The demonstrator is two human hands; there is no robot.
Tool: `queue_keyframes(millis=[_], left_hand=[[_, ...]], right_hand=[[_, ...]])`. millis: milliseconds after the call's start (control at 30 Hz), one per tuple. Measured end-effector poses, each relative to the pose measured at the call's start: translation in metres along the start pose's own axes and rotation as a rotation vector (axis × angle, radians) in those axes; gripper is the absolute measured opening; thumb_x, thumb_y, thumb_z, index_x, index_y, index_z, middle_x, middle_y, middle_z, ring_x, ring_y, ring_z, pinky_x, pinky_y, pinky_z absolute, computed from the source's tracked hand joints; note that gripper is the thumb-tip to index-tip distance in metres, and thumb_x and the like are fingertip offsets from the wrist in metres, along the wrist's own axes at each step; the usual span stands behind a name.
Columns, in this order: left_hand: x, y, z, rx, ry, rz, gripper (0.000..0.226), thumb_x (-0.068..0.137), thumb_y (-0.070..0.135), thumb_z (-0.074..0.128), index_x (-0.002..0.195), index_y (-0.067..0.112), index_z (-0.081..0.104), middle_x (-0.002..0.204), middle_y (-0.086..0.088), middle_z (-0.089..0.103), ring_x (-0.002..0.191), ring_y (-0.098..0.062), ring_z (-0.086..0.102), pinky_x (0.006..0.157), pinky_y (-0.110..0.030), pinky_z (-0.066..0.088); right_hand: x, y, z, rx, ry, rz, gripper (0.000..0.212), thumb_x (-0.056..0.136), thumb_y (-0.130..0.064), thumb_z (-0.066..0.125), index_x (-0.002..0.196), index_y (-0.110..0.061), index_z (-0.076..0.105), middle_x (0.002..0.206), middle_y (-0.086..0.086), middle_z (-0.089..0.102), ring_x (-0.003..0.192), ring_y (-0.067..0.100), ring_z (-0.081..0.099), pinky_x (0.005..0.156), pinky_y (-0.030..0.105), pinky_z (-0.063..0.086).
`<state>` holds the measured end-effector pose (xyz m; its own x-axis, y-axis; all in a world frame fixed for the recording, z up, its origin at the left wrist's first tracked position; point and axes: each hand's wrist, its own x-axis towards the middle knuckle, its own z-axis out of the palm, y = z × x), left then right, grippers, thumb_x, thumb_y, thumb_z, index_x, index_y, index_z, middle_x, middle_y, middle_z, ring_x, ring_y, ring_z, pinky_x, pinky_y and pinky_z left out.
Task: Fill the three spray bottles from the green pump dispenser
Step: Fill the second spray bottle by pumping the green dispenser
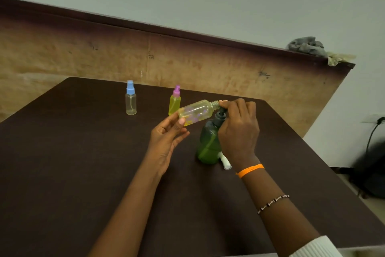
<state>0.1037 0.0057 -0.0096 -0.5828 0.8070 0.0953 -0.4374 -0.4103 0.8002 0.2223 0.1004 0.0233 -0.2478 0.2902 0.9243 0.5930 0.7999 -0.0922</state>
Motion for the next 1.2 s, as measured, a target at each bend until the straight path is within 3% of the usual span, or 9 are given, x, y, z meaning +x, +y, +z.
queue_keyframes(millis=[133,333,633,800,900,1067,1200], left_hand=[[-0.001,0.001,0.001,0.013,-0.012,0.01,0.035,0.069,0.021,0.065,0.104,0.019,0.065,0.096,-0.001,0.067,0.071,-0.004,0.062,0.074,-0.023,0.056],[0.004,0.001,0.001,-0.013,-0.009,0.011,0.034,0.071,0.019,0.065,0.105,0.018,0.065,0.096,-0.001,0.066,0.069,-0.004,0.061,0.078,-0.025,0.056],[0.004,0.0,0.001,0.029,0.007,0.007,0.027,0.075,0.02,0.064,0.101,0.023,0.065,0.092,0.002,0.066,0.07,-0.003,0.061,0.073,-0.021,0.055],[0.008,-0.001,0.0,0.006,-0.003,0.015,0.037,0.069,0.023,0.065,0.105,0.019,0.065,0.094,0.001,0.067,0.067,-0.002,0.061,0.072,-0.021,0.055],[0.008,-0.001,0.0,-0.012,0.008,0.01,0.037,0.069,0.023,0.065,0.106,0.018,0.065,0.096,0.0,0.067,0.068,-0.003,0.061,0.072,-0.021,0.055],[0.005,0.0,0.001,-0.011,0.001,0.003,0.043,0.069,0.022,0.065,0.111,0.014,0.064,0.097,0.0,0.068,0.069,-0.003,0.062,0.073,-0.021,0.055],[0.006,0.0,0.001,-0.022,-0.005,0.005,0.036,0.068,0.021,0.065,0.104,0.018,0.065,0.097,-0.001,0.068,0.071,-0.004,0.063,0.076,-0.022,0.056]], right_hand=[[0.014,0.001,-0.007,0.022,-0.04,-0.05,0.032,0.078,-0.004,0.037,0.085,-0.003,0.068,0.079,0.008,0.065,0.084,0.021,0.04,0.06,0.036,0.048],[-0.01,-0.004,0.008,0.069,0.02,0.076,0.036,0.076,0.006,0.041,0.101,-0.003,0.065,0.091,0.01,0.061,0.081,0.02,0.043,0.061,0.031,0.045],[0.016,-0.004,-0.007,0.055,-0.049,0.021,0.032,0.074,-0.01,0.036,0.083,-0.006,0.066,0.08,0.005,0.063,0.086,0.019,0.039,0.061,0.033,0.044],[-0.005,-0.005,0.009,0.052,0.058,0.09,0.028,0.081,0.002,0.04,0.09,-0.002,0.066,0.079,0.009,0.059,0.078,0.02,0.041,0.059,0.032,0.042],[-0.002,-0.002,0.012,0.029,0.073,0.058,0.025,0.086,-0.001,0.04,0.083,-0.002,0.066,0.075,0.009,0.058,0.075,0.02,0.041,0.055,0.036,0.043],[0.019,-0.001,0.0,0.035,0.029,-0.013,0.027,0.076,-0.005,0.039,0.074,-0.005,0.066,0.071,0.006,0.062,0.082,0.02,0.039,0.057,0.035,0.044],[0.012,-0.005,0.005,0.075,0.063,0.039,0.029,0.079,-0.004,0.038,0.08,-0.004,0.067,0.074,0.007,0.061,0.081,0.019,0.04,0.058,0.034,0.044]])
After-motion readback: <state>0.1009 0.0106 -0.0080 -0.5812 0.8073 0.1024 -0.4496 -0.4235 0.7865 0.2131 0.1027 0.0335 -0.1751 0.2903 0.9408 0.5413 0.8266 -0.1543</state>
